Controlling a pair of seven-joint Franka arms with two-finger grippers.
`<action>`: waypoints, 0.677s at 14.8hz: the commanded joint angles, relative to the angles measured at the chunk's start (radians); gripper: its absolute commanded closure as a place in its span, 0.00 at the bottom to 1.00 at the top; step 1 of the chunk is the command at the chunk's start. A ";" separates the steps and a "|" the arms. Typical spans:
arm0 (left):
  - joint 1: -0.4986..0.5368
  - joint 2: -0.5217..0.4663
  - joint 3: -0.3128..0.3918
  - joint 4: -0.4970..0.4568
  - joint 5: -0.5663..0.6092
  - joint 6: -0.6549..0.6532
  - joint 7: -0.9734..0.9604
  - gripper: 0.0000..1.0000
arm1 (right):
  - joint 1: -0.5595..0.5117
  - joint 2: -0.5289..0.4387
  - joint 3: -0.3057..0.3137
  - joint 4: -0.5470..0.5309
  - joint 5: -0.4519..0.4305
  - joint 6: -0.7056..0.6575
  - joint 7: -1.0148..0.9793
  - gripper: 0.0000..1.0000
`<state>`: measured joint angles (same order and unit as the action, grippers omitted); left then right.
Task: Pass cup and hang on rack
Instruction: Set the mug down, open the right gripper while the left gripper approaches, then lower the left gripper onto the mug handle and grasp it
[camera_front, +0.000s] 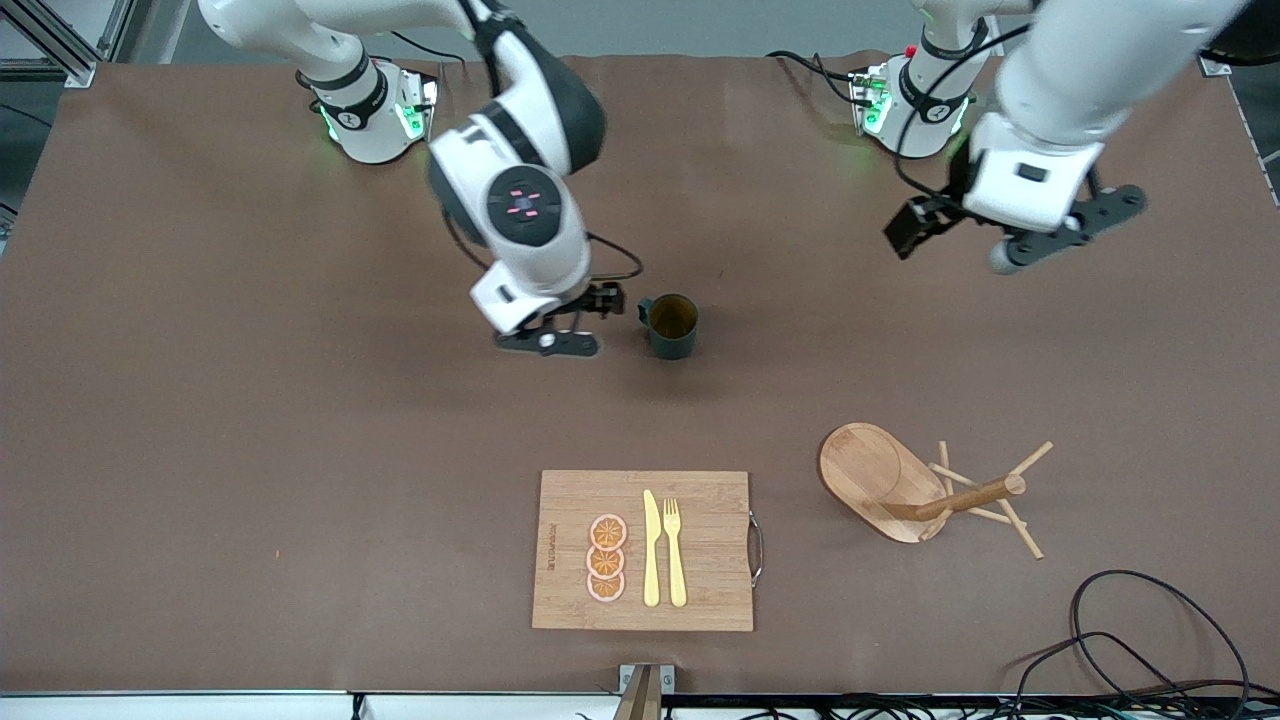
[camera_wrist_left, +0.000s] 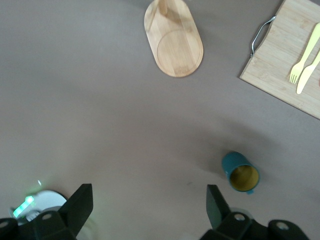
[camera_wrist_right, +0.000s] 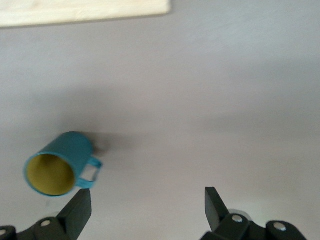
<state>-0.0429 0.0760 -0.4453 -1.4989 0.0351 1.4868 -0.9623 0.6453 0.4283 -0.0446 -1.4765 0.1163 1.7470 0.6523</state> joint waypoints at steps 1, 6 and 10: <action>-0.110 0.053 -0.007 0.017 0.063 -0.011 -0.220 0.00 | -0.123 -0.094 0.017 -0.068 -0.004 -0.061 -0.171 0.00; -0.343 0.206 -0.007 0.063 0.219 0.003 -0.566 0.00 | -0.318 -0.285 0.017 -0.244 -0.070 -0.064 -0.399 0.00; -0.564 0.414 -0.004 0.101 0.454 0.006 -0.872 0.00 | -0.501 -0.371 0.015 -0.305 -0.092 -0.102 -0.598 0.00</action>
<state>-0.5131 0.3641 -0.4536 -1.4642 0.3856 1.5069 -1.7166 0.2332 0.1296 -0.0507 -1.7131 0.0348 1.6566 0.1339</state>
